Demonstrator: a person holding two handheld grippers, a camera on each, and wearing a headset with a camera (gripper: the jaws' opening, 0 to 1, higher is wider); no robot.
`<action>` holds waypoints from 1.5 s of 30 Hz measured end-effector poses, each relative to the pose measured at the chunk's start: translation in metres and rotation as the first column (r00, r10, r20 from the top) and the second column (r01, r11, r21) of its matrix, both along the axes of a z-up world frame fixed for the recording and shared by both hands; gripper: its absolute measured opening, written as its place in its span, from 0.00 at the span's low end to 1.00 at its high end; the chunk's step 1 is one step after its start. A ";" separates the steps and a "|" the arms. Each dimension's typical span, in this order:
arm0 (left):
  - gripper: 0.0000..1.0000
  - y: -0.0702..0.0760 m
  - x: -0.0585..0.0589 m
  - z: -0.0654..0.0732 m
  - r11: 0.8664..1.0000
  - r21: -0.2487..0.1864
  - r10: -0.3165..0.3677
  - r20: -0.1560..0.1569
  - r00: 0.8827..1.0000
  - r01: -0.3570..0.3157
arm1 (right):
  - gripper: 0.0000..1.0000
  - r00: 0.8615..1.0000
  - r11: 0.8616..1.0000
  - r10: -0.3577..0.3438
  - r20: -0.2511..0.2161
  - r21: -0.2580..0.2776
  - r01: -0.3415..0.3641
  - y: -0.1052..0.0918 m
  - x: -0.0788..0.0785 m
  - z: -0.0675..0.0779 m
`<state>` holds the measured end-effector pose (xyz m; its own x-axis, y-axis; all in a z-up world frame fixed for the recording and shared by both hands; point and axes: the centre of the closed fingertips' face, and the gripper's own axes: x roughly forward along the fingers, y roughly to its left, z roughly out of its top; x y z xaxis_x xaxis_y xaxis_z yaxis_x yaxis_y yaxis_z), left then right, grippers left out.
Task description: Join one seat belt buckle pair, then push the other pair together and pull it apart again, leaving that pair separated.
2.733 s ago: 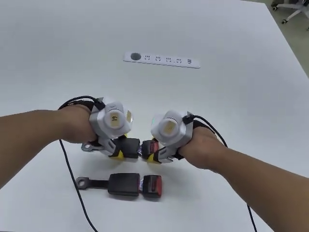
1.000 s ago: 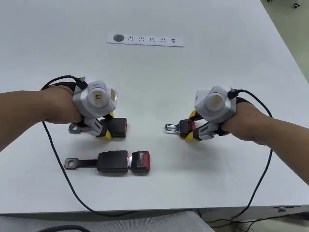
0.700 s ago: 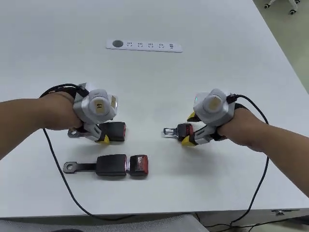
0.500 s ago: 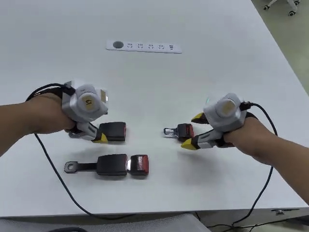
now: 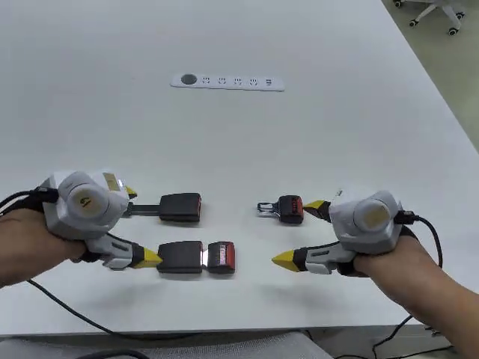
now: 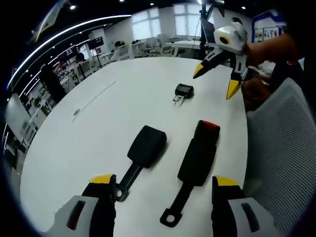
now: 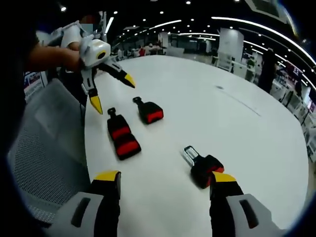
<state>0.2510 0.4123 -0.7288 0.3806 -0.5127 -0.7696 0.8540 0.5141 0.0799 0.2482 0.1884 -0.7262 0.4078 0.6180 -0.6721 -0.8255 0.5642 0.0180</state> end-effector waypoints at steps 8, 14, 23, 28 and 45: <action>0.91 0.018 -0.014 0.007 0.992 -0.070 0.105 0.006 0.994 -0.104 | 0.89 0.999 0.999 -0.037 0.006 -0.019 0.037 -0.009 -0.016 -0.010; 1.00 0.040 -0.025 0.009 0.987 -0.103 0.124 0.034 0.992 -0.120 | 0.99 0.996 0.996 -0.084 0.027 -0.007 0.084 -0.017 -0.024 0.000; 1.00 0.057 -0.035 0.010 0.976 -0.117 0.189 0.046 0.981 -0.182 | 0.99 0.996 0.997 -0.073 0.046 -0.019 0.074 -0.012 -0.026 -0.001; 1.00 0.057 -0.042 0.008 0.974 -0.143 0.185 0.050 0.982 -0.176 | 0.99 0.996 0.997 -0.070 0.062 -0.012 0.071 -0.007 -0.025 0.007; 1.00 0.059 -0.034 0.007 0.982 -0.096 0.172 0.105 0.980 -0.162 | 0.99 0.984 0.993 -0.114 0.137 -0.026 0.119 -0.007 -0.020 0.012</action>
<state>0.2169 0.4717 -0.7218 0.5478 -0.4976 -0.6725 0.7438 0.6577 0.1192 0.2285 0.1815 -0.7145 0.5641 0.5386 -0.6258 -0.7477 0.6548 -0.1104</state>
